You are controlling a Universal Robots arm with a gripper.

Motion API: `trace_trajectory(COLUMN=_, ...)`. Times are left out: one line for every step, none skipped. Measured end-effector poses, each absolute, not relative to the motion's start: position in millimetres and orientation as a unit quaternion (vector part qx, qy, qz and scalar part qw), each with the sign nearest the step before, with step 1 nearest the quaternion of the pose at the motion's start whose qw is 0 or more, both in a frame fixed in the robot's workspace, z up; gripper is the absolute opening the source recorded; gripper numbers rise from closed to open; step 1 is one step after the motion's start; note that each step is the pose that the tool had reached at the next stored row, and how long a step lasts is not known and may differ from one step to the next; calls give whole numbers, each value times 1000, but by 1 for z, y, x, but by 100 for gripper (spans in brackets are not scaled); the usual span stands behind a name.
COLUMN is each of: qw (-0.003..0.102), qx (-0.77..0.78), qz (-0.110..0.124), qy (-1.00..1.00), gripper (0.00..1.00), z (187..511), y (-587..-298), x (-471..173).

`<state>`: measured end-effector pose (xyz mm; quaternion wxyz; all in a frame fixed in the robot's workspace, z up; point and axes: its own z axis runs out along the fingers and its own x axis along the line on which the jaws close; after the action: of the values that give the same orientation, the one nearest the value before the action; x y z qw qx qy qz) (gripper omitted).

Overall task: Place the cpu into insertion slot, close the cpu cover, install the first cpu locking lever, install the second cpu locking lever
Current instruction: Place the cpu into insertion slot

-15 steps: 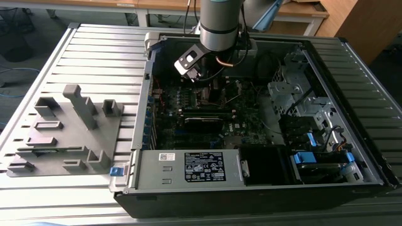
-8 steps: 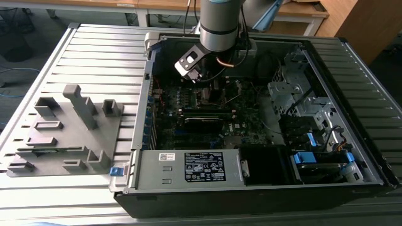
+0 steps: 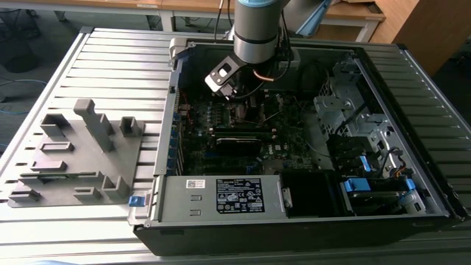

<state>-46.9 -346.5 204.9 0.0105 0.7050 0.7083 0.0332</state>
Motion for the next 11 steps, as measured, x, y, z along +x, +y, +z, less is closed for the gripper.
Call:
trace_trajectory(qw=11, qx=705, qz=33, qy=708, gripper=54, z=204, y=-346, x=-47)
trace_trajectory(qw=11, qx=705, qz=33, qy=708, gripper=54, z=203, y=-346, x=-47)
trace_trajectory(qw=11, qx=705, qz=33, qy=708, gripper=54, z=203, y=-346, x=-47)
trace_trajectory(qw=11, qx=705, qz=33, qy=708, gripper=54, z=203, y=-345, x=-47)
trace_trajectory(qw=11, qx=705, qz=33, qy=708, gripper=54, z=202, y=-345, x=-47)
trace_trajectory(qw=11, qx=705, qz=33, qy=708, gripper=54, z=202, y=-345, x=-47)
trace_trajectory(qw=11, qx=705, qz=33, qy=708, gripper=54, z=201, y=-344, x=-47)
trace_trajectory(qw=11, qx=705, qz=33, qy=708, gripper=54, z=200, y=-344, x=-47)
trace_trajectory(qw=11, qx=705, qz=33, qy=708, gripper=54, z=199, y=-344, x=-47)
trace_trajectory(qw=11, qx=705, qz=33, qy=708, gripper=54, z=199, y=-344, x=-47)
trace_trajectory(qw=11, qx=705, qz=33, qy=708, gripper=54, z=198, y=-344, x=-47)
